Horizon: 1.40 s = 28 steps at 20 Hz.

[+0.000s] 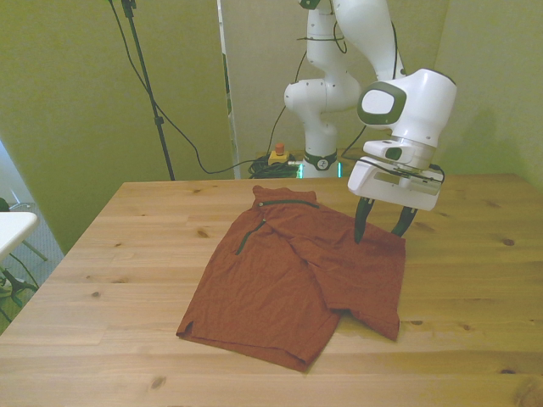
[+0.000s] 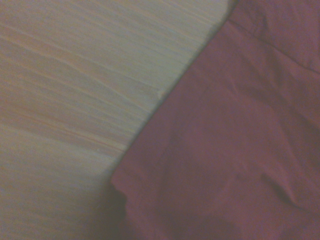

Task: Fold the shorts

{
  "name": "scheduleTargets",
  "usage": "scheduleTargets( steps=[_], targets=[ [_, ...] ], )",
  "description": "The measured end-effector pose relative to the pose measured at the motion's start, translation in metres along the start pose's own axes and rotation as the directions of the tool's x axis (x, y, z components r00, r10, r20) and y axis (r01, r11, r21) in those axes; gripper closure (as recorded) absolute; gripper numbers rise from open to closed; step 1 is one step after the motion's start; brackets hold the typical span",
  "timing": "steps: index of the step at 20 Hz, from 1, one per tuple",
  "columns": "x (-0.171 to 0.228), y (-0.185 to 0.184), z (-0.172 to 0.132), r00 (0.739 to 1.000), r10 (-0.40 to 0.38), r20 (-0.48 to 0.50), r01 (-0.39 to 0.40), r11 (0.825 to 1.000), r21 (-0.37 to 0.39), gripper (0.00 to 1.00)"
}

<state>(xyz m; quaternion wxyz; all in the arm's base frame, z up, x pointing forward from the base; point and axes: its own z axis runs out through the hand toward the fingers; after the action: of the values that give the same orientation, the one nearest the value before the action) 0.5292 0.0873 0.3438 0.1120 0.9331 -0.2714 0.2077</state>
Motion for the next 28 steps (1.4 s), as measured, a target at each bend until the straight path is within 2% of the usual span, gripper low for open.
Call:
scheduleTargets(
  steps=[28],
  targets=[
    [0.0,-0.003,0.01,1.0,0.005,0.012,-0.005,1.0,0.008,1.0]
  ],
)
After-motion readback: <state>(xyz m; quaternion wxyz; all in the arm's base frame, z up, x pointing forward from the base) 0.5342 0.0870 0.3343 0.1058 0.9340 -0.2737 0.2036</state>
